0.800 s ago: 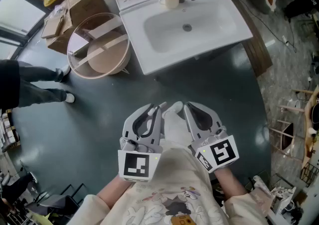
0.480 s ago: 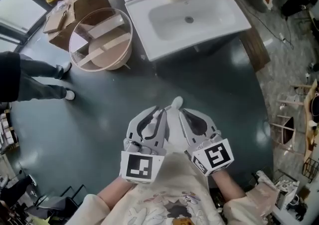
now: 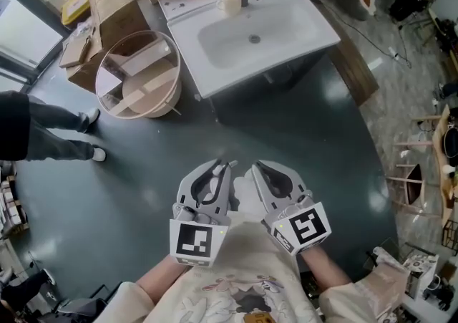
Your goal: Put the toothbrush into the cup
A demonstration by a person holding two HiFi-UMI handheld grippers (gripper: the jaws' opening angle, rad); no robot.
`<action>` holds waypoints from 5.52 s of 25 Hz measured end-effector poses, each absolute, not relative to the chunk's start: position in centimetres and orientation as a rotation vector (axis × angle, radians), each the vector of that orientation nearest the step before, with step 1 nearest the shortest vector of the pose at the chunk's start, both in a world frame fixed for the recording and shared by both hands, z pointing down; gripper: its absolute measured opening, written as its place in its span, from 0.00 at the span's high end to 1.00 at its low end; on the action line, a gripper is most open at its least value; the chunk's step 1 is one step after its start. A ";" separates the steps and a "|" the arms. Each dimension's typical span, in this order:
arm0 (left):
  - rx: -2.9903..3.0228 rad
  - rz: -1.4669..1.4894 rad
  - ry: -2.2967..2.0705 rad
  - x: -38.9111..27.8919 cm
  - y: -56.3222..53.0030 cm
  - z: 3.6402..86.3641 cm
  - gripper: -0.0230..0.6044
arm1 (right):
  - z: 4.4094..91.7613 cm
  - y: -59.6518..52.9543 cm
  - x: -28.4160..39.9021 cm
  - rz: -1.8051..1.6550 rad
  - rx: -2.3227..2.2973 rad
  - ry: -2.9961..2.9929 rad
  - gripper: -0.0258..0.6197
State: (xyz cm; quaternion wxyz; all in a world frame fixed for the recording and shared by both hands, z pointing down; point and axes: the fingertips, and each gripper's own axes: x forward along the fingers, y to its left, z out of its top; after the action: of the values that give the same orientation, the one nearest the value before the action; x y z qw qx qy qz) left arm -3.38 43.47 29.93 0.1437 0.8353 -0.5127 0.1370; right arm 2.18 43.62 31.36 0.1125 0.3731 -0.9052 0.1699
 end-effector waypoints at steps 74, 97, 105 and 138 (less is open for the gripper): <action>2.425 0.251 -1.520 -11.4 -1.9 27.5 0.87 | 31.6 1.3 -5.0 0.512 1.154 -2.638 0.94; 2.366 0.289 -1.618 -8.4 -12.5 29.4 0.87 | 35.0 -7.7 -0.2 0.629 1.134 -2.599 0.94; 2.341 0.301 -1.639 -8.1 -15.1 30.7 0.87 | 36.6 -10.1 -0.1 0.663 1.114 -2.588 0.94; 2.273 0.383 -1.695 -8.5 -24.4 37.8 0.87 | 41.1 -17.5 0.4 0.804 1.139 -2.530 0.94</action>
State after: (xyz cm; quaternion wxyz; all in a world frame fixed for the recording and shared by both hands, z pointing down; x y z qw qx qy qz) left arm -8.48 -24.43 37.79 0.1397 0.7867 -0.5865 0.1324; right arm 0.38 -17.47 41.07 0.1261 0.3911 -0.8689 0.2761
